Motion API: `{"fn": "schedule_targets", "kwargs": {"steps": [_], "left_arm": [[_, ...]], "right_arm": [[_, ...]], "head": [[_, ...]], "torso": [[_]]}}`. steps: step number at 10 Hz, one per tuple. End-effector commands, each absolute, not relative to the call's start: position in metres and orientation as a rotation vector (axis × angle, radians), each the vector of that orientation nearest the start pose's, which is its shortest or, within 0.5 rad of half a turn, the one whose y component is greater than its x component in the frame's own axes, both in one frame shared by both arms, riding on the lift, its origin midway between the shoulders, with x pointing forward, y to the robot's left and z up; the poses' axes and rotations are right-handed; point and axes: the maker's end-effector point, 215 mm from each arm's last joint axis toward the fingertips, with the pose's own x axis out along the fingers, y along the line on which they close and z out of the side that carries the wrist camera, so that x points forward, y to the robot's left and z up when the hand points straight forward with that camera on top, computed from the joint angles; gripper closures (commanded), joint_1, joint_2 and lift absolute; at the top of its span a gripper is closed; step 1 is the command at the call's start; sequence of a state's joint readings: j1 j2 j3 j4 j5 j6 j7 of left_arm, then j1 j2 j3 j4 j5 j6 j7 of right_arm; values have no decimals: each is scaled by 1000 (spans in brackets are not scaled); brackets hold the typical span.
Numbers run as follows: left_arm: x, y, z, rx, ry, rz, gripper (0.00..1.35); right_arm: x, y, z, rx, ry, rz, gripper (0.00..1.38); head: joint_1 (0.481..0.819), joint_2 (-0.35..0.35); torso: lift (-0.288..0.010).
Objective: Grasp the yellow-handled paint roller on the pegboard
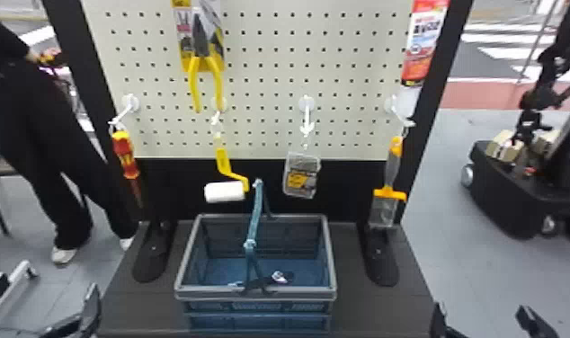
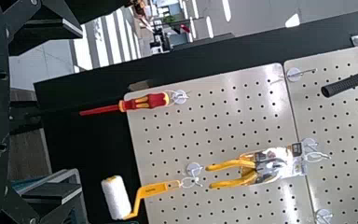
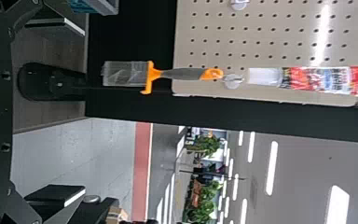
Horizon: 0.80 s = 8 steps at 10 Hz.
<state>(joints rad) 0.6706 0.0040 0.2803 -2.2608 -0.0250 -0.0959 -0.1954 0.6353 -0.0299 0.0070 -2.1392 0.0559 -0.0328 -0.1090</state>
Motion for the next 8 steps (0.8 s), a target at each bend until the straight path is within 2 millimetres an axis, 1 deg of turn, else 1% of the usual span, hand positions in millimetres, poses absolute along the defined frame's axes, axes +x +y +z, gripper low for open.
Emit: {"fn": "schedule_targets", "kwargs": {"steps": [1, 2, 3, 4, 6, 8], "left_arm": [[390, 316, -270, 184, -61, 16, 151], [393, 315, -279, 138, -42, 20, 153], [391, 314, -283, 82, -42, 30, 154], [389, 315, -283, 60, -49, 47, 153], [392, 316, -285, 58, -56, 51, 156], [400, 322, -303, 60, -34, 30, 156]], "right_arm": [[407, -248, -337, -72, 35, -87, 125], [409, -247, -336, -68, 32, -79, 125], [409, -247, -335, -73, 30, -74, 125], [408, -247, -339, -64, 38, -73, 125], [408, -247, -333, -62, 19, -70, 125], [409, -243, -331, -58, 14, -54, 125]], "head": [[549, 0], [549, 0], [549, 0], [549, 0], [549, 0], [549, 0]], "torso": [[-100], [-100], [-100], [-100], [-100], [-100]]}}
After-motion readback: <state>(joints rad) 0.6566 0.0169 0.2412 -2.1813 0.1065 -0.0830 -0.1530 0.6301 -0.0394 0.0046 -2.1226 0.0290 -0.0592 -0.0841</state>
